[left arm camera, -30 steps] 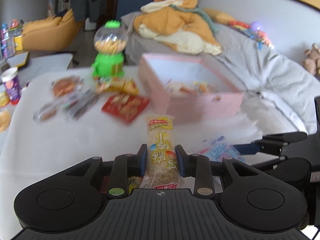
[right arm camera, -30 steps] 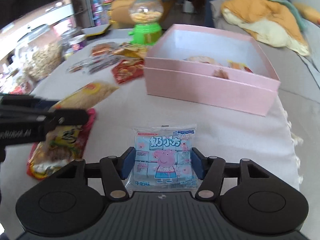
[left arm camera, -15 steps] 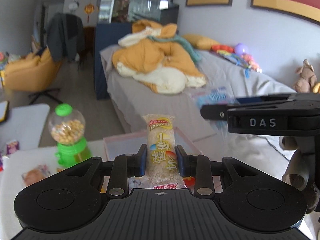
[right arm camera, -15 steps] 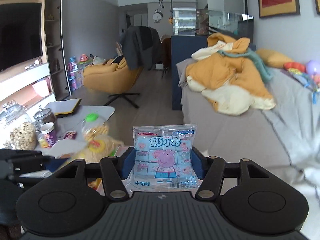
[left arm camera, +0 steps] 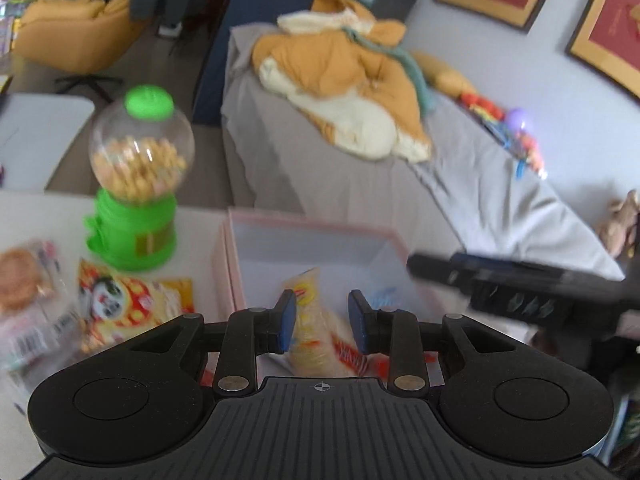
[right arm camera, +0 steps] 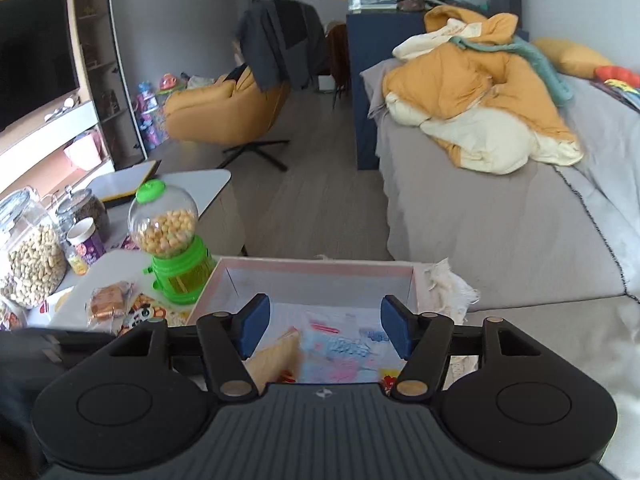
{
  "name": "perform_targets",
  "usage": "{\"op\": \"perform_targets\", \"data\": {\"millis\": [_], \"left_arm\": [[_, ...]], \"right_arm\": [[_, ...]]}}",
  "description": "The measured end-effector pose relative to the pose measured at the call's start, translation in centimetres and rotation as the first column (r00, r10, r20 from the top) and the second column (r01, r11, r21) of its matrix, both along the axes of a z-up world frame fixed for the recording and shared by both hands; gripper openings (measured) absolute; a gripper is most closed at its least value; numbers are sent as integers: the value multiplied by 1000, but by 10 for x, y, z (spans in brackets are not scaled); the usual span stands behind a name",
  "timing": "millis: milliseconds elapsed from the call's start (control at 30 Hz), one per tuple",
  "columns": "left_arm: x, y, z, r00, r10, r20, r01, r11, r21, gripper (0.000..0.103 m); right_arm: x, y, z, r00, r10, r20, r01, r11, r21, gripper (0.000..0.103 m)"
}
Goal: Organize snacks
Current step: 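Carry both bags over the pink box and open both tools to drop them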
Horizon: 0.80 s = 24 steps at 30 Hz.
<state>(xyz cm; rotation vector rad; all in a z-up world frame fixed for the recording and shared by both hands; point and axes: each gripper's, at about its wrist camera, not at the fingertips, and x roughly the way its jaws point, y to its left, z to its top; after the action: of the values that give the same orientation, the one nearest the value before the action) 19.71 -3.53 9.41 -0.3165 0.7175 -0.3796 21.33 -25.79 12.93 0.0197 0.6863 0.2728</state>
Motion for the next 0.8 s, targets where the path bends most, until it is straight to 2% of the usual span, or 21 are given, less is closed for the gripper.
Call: {"op": "perform_targets", "data": {"millis": [100,200,267,400,533,633,733,800], "left_arm": [[-13,4,21,999,-8,34,7,999,36,32],[-35,1,39,998,-55,43,52,996,77,32],[-55,0,48,994,-94,56,88,991,97,32],[-96,-10,58,981,-136,137,117,984,137,32],[-124,-9,66,981,-109,162,99,993,69,32],[-131,-1,89,975,-92,202,76,993,85,32],[-138,23,123,944,-32,327,-2,995,104,33],[-137,49,136,922,44,385,-83,993,86,33]], "right_arm": [[-1,2,1,1000,1,-3,-1,1000,-1,64],[-13,1,11,1000,-5,15,5,1000,12,64],[-29,-2,21,999,-12,38,11,1000,18,64],[-74,-5,34,995,-12,96,11,1000,11,64],[-111,0,39,993,-32,110,31,999,11,64],[-116,1,55,997,-53,56,49,997,66,64],[-113,3,96,989,-92,119,82,993,88,64],[-107,1,125,975,-134,178,110,985,134,66]]}}
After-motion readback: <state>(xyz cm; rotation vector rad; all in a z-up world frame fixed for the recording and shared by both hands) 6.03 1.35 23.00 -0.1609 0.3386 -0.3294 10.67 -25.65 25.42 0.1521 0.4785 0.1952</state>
